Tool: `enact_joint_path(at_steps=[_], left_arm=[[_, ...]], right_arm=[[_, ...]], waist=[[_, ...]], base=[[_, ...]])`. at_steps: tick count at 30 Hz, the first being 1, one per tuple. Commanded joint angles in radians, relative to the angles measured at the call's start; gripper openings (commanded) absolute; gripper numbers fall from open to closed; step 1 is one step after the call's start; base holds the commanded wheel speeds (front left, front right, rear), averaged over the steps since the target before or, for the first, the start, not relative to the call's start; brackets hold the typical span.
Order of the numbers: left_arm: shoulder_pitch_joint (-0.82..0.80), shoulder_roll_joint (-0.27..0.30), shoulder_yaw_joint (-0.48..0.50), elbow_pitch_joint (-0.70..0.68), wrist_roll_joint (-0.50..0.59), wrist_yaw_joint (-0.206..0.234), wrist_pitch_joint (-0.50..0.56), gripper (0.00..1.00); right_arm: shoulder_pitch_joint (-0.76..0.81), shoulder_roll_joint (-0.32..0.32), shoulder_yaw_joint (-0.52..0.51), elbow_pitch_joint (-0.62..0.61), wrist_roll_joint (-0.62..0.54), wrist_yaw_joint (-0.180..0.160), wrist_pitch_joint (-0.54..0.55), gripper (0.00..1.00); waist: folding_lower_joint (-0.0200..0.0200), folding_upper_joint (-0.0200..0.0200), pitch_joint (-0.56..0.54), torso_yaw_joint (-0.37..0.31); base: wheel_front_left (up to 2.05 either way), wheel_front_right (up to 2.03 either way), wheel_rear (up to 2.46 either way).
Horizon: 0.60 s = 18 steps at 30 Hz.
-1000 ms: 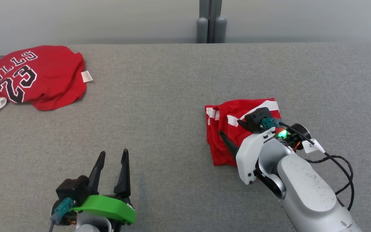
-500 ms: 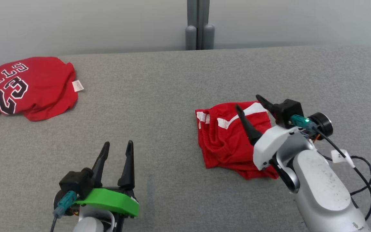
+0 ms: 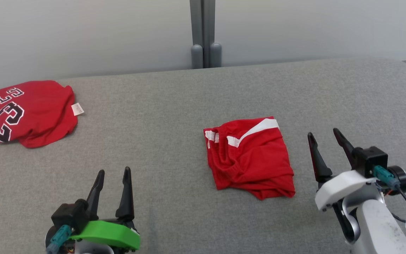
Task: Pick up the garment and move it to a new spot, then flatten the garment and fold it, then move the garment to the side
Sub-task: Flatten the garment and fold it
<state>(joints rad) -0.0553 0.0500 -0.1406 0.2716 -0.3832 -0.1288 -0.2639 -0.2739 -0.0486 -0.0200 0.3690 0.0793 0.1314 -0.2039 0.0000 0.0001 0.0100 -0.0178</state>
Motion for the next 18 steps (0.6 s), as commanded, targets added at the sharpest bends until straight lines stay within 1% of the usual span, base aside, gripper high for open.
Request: enact_joint_path(at_steps=[1, 5, 10, 18], left_arm=[[0.019, 0.002, 0.010, -0.006, 0.007, -0.003, -0.001, 1.00], [0.050, 0.002, 0.029, -0.012, 0.016, -0.003, -0.001, 1.00], [0.082, 0.002, 0.037, -0.015, -0.008, -0.003, -0.001, 1.00], [0.100, 0.002, 0.034, -0.012, -0.019, -0.003, -0.001, 1.00]], right_arm=[[0.027, -0.003, -0.005, 0.007, -0.001, -0.001, -0.012, 1.00], [0.079, -0.003, -0.017, 0.024, 0.013, -0.001, -0.034, 1.00], [0.129, -0.003, -0.012, 0.041, 0.036, -0.001, -0.053, 1.00], [0.135, -0.003, 0.016, 0.060, 0.047, -0.001, -0.061, 1.00]], waist=[[0.0000, -0.0001, -0.004, -0.003], [0.0000, -0.0001, -0.008, -0.003], [0.0000, -0.0001, -0.011, -0.003], [0.0000, -0.0001, -0.014, -0.003]], base=[[0.00, 0.00, 0.00], [0.00, 0.00, 0.00], [0.00, 0.00, 0.00], [0.00, 0.00, 0.00]])
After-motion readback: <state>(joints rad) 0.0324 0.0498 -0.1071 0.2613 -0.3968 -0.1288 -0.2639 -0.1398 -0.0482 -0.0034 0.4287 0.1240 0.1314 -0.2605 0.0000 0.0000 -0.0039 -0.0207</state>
